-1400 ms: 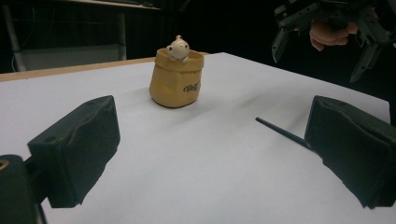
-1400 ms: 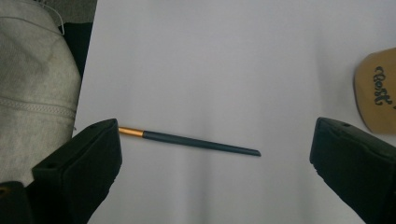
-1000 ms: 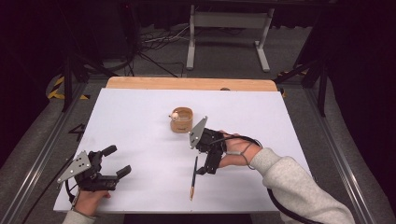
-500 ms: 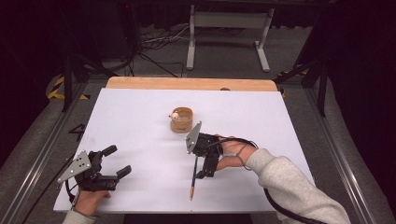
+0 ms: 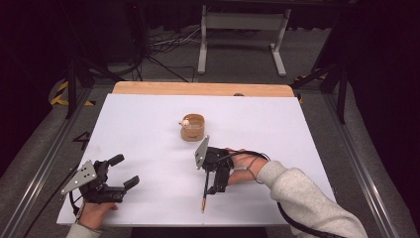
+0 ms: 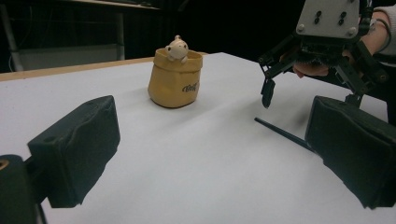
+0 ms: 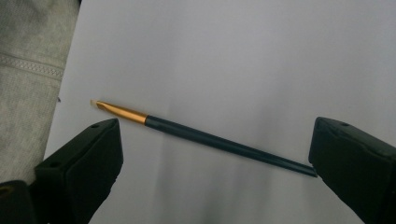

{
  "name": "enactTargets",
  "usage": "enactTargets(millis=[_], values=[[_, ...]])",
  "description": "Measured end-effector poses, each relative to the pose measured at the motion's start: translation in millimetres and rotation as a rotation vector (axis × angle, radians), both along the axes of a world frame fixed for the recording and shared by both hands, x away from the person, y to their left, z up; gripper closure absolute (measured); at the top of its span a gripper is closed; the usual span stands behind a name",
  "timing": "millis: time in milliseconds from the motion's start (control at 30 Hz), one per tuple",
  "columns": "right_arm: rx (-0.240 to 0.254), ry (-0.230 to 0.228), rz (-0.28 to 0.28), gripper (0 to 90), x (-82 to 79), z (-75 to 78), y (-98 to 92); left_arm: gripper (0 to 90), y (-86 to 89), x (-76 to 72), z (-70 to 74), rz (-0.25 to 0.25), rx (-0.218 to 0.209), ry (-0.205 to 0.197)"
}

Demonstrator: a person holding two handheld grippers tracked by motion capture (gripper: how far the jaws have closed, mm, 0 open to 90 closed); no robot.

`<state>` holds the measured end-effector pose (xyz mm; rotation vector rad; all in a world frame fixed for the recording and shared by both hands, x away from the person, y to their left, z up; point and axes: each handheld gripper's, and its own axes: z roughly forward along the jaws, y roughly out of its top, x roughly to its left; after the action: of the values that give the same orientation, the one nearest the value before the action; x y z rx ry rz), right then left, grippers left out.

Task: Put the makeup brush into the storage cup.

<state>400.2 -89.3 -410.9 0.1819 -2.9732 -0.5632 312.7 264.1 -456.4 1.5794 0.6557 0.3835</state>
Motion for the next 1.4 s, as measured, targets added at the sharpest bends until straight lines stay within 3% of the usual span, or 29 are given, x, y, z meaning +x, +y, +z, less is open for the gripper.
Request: enactTargets(millis=[967,1400], values=[[-0.117,-0.038,0.029,4.0,-5.9,-20.8,10.7,3.5,0.3,0.3,-0.5,0.001,0.0,0.002],[-0.169,-0.079,0.057,12.5,-8.2,-21.4,17.3,2.9,0.3,0.5,-0.4,0.003,-0.004,0.005]])
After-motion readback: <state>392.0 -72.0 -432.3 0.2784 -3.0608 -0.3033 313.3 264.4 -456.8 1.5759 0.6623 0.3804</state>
